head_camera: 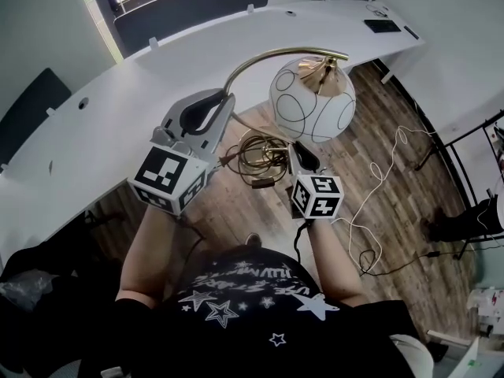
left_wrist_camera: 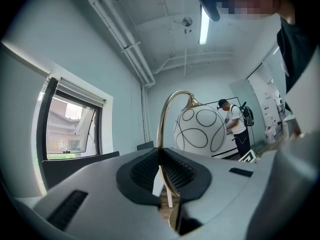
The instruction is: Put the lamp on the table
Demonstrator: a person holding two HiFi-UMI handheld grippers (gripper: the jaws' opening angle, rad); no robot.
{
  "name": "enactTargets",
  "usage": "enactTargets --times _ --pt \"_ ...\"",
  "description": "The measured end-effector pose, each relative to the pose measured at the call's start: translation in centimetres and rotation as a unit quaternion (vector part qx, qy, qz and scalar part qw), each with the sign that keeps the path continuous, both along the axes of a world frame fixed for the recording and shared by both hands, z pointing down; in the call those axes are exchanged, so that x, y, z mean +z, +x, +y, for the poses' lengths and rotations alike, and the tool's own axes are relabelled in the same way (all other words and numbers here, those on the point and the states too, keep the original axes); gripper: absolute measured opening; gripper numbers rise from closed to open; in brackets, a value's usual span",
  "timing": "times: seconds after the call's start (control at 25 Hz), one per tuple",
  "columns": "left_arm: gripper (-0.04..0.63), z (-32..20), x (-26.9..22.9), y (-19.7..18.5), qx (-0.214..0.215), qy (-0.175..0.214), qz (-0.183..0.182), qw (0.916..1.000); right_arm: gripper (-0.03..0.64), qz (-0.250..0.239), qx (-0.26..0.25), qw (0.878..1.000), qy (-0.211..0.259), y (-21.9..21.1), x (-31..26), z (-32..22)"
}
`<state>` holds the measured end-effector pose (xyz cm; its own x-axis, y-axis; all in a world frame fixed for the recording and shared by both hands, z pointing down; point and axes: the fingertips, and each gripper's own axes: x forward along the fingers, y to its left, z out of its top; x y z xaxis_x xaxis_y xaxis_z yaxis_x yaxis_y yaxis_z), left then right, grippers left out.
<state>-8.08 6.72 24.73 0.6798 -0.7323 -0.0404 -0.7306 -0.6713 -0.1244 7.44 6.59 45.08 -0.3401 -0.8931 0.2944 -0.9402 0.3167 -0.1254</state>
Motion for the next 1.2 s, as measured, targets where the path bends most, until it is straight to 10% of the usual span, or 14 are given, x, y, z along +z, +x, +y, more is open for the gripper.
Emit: enactTargets --times 1.2 --pt "0.035 -15.0 0.4 6.5 0.032 0.001 -0.015 0.9994 0.046 -0.009 0.021 1.0 -0.015 6.0 1.0 -14.3"
